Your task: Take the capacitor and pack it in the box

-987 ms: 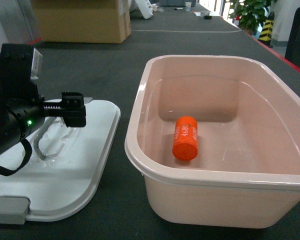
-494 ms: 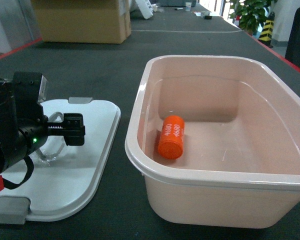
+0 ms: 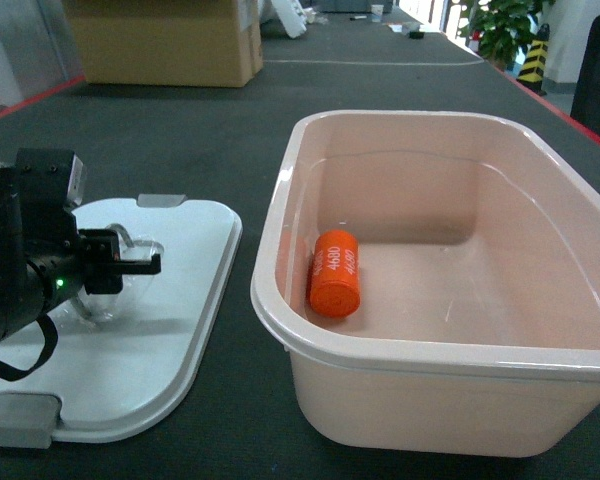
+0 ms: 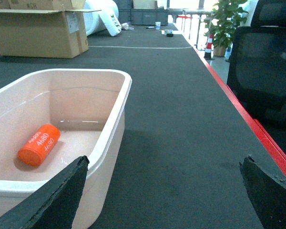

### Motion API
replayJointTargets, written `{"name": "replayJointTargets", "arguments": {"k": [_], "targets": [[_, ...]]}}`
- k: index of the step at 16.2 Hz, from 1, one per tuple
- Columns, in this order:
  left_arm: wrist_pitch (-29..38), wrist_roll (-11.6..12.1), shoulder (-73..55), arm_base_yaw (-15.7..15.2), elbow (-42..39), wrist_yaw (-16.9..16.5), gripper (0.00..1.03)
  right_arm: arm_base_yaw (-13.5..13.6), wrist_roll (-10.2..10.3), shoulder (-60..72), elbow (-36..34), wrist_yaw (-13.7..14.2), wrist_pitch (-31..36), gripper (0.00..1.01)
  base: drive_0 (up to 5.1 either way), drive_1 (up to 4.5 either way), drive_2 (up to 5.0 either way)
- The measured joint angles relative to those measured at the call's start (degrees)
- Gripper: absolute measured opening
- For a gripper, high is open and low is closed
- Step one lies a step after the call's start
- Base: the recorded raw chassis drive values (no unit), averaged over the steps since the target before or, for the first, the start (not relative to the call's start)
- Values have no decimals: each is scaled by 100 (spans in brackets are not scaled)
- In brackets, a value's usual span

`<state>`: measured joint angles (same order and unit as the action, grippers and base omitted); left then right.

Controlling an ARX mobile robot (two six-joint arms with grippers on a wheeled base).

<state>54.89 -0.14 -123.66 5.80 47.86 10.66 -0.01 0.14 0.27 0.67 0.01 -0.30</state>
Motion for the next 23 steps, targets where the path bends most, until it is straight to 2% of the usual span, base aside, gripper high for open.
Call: {"name": "replayJointTargets", "arguments": {"k": [2, 5, 7, 9, 11, 14, 15, 17, 20, 23], "targets": [[-2, -7, 22, 39, -35, -15, 2, 0, 0, 0, 0, 0, 0, 98, 0, 0, 0], [-337, -153, 420, -17, -85, 0, 2, 0, 0, 0, 0, 0, 0, 98, 0, 0, 0], [-881, -271, 1248, -179, 4, -44, 2, 0, 0, 0, 0, 0, 0, 98, 0, 0, 0], [-1475, -267, 2170, -247, 487, -39, 2, 0, 0, 0, 0, 0, 0, 98, 0, 0, 0], [-2111, -387, 2900, -122, 992, 114, 2, 0, 0, 0, 0, 0, 0, 98, 0, 0, 0], [-2872, -675, 3239, 485, 1362, 428, 2, 0, 0, 0, 0, 0, 0, 98, 0, 0, 0], [-3064, -787, 3178, 785, 1408, 588, 2, 0, 0, 0, 0, 0, 0, 98, 0, 0, 0], [-3436, -1069, 2839, 1598, 1637, 935, 2, 0, 0, 0, 0, 0, 0, 98, 0, 0, 0], [-3781, -1353, 2422, 2441, 2221, 1145, 2, 0, 0, 0, 0, 0, 0, 98, 0, 0, 0], [-4026, -1502, 2111, 2940, 2542, 1346, 2, 0, 0, 0, 0, 0, 0, 98, 0, 0, 0]]}}
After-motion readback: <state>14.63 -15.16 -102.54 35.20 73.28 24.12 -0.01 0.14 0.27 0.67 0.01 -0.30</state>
